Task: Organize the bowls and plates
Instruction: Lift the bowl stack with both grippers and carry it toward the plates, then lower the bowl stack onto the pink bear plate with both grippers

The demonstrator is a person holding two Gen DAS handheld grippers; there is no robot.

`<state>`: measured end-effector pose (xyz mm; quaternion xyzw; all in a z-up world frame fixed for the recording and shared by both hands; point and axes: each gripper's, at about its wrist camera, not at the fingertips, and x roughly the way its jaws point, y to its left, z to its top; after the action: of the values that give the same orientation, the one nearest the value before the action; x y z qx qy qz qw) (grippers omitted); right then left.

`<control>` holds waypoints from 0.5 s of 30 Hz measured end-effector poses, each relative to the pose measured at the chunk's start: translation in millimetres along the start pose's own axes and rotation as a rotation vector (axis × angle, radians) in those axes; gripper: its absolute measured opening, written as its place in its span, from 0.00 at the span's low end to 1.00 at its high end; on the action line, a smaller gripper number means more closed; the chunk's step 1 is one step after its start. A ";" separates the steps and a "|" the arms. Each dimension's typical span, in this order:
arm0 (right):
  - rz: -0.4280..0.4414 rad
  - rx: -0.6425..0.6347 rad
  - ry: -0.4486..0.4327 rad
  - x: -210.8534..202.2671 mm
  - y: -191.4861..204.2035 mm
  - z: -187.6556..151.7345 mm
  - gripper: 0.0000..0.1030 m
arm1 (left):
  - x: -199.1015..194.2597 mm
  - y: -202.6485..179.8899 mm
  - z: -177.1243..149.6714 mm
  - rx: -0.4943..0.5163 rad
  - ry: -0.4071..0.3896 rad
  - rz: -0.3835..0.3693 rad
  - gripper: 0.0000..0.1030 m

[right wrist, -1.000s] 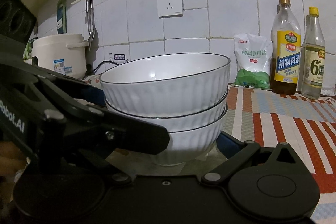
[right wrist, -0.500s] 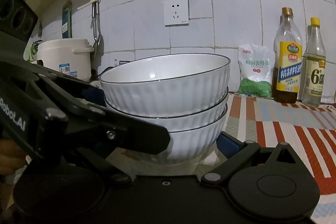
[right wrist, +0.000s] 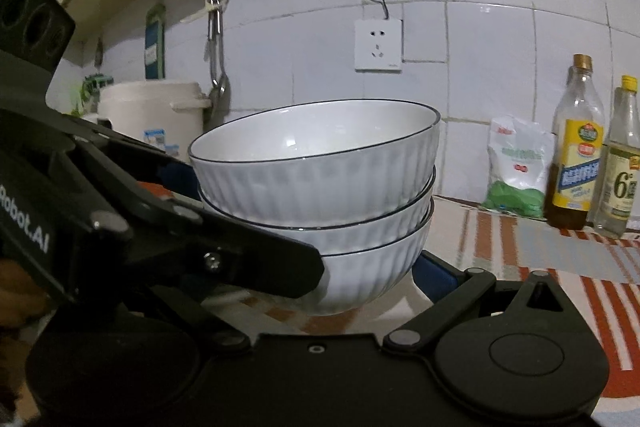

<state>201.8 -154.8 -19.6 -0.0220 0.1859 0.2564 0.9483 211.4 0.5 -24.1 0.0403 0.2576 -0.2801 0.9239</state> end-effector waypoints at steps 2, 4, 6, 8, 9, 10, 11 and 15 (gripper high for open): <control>0.008 -0.001 0.003 1.3 9.1 7.0 0.99 | -9.0 2.8 2.9 0.000 0.004 0.014 1.00; 0.016 -0.009 0.005 3.4 17.9 12.8 0.99 | -19.5 9.0 3.2 -0.006 -0.004 0.024 1.00; 0.028 -0.027 0.005 6.5 26.7 17.5 0.99 | -28.4 16.1 2.2 -0.008 -0.012 0.034 1.00; 0.036 -0.048 0.007 11.5 35.2 21.2 0.99 | -35.6 24.7 0.4 -0.011 -0.019 0.046 1.00; 0.044 -0.056 0.009 14.8 39.8 23.3 0.99 | -38.7 29.1 -0.7 -0.013 -0.020 0.053 1.00; 0.051 -0.060 0.011 18.1 43.1 24.7 0.99 | -41.3 33.1 -2.0 -0.012 -0.023 0.060 1.00; 0.060 -0.062 0.010 21.8 46.4 26.0 0.99 | -44.5 38.5 -3.6 -0.014 -0.027 0.068 1.00; 0.097 -0.063 0.018 40.1 57.7 28.7 0.99 | -50.9 61.4 -8.3 -0.036 -0.032 0.090 1.00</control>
<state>215.1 -81.6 -4.4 -0.0450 0.1870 0.3078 0.9318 204.5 79.2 -10.2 0.0305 0.2457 -0.2343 0.9401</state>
